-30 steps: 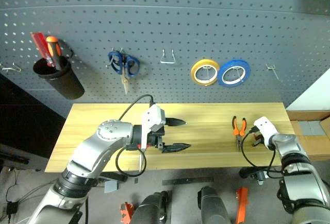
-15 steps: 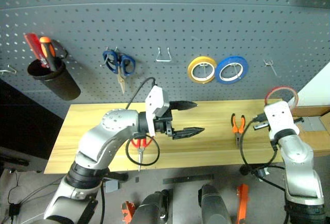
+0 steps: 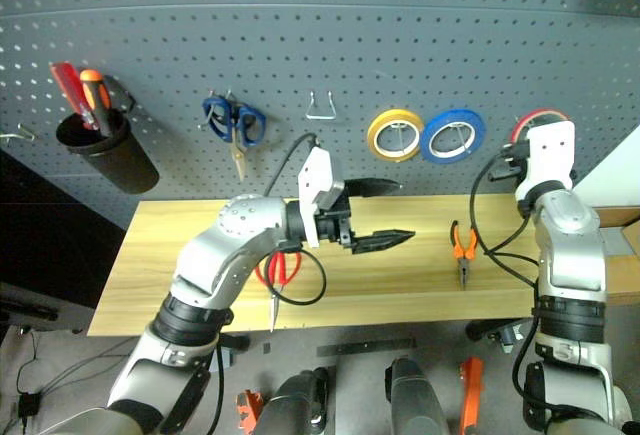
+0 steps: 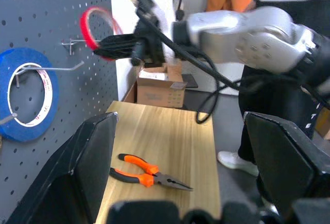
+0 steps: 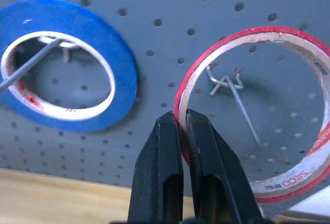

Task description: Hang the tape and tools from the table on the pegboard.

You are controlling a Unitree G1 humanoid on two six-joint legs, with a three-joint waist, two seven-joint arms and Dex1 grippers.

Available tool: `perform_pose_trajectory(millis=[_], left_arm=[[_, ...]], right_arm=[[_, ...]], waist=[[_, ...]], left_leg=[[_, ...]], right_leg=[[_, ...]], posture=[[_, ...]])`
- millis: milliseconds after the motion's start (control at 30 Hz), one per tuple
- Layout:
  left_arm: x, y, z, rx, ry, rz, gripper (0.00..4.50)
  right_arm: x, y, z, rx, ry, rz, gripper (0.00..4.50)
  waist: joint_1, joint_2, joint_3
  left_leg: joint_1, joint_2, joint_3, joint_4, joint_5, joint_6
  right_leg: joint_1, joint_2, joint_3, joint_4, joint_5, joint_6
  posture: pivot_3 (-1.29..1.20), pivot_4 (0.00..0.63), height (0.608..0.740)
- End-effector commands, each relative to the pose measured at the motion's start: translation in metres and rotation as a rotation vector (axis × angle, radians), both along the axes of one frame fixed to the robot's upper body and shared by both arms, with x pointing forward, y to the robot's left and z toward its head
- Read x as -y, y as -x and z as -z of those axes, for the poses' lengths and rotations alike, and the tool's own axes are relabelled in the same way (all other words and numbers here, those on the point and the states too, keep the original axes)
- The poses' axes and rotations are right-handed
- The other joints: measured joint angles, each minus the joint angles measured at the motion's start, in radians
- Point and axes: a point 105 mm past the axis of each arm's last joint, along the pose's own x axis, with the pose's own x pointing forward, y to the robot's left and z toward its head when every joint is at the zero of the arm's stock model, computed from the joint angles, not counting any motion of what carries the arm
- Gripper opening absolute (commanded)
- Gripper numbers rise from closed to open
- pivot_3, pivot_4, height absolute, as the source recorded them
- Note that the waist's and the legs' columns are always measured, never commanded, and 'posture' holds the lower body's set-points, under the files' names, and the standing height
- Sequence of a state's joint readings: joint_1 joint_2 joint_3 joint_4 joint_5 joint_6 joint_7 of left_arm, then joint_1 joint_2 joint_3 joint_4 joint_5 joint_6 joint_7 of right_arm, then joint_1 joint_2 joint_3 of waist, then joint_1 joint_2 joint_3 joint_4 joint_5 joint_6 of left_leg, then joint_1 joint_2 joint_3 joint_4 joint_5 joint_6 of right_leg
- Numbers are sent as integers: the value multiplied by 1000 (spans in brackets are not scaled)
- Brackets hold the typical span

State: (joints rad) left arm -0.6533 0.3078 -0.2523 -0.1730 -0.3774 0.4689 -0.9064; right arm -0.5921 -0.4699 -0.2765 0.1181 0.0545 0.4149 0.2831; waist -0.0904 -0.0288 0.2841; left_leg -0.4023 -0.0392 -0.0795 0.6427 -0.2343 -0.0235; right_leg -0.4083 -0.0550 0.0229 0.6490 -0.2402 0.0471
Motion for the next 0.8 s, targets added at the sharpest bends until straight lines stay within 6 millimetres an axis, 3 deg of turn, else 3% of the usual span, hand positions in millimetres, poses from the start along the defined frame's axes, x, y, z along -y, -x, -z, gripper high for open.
perform_pose_trajectory(millis=[33, 100, 200, 400, 533, 667, 800], left_arm=[[1, -1, -6, 74, 2, -11, 4250], [-2, -3, -3, 94, -15, -24, 4250], [-7, -5, 3, 131, -58, -37, 4250], [-29, -16, 19, 192, -166, -90, 4250], [-64, -32, 33, 196, -267, -159, 4250], [-81, -38, 44, 190, -343, -168, 4250], [-85, -39, 48, 189, -373, -156, 4250]], right_arm=[[13, -5, -18, 75, 5, 14, 30], [9, -5, -13, 70, -12, -8, 30], [0, 2, -3, 53, -2, -48, 967], [-28, 33, 21, -7, 84, -91, 2958], [-55, 61, 63, -177, -49, -35, 4367], [-59, 59, 100, -402, -141, 94, 4471], [-59, 41, 127, -565, -136, 161, 4471]], waist=[[0, 0, 0], [1, 0, 0], [2, 0, 0], [2, 1, 1], [-2, 2, 1], [-7, 3, 2], [-10, 2, 1]], left_leg=[[0, 0, 0, 0, 0, 0], [-1, 0, 1, 0, -1, 1], [-2, 0, 0, 0, -1, 1], [-3, 0, -2, 1, -1, 1], [-2, 1, -2, 1, -1, 1], [-1, 1, 1, 1, -1, 1], [-1, 0, 6, 2, 0, 3]], right_leg=[[0, 0, 0, 0, 0, 0], [0, 0, 0, -1, 0, 0], [-2, 0, 0, -1, 0, 0], [-3, -1, 1, 0, 0, 0], [-4, 0, 3, 1, 0, 0], [-6, 1, 7, 2, 0, 0], [-7, 0, 14, 0, 4, 5]], posture=[[-183, 271, 740], [-179, 271, 740], [-175, 271, 740], [-181, 273, 740], [-199, 281, 740], [-203, 283, 740], [-196, 279, 740]])
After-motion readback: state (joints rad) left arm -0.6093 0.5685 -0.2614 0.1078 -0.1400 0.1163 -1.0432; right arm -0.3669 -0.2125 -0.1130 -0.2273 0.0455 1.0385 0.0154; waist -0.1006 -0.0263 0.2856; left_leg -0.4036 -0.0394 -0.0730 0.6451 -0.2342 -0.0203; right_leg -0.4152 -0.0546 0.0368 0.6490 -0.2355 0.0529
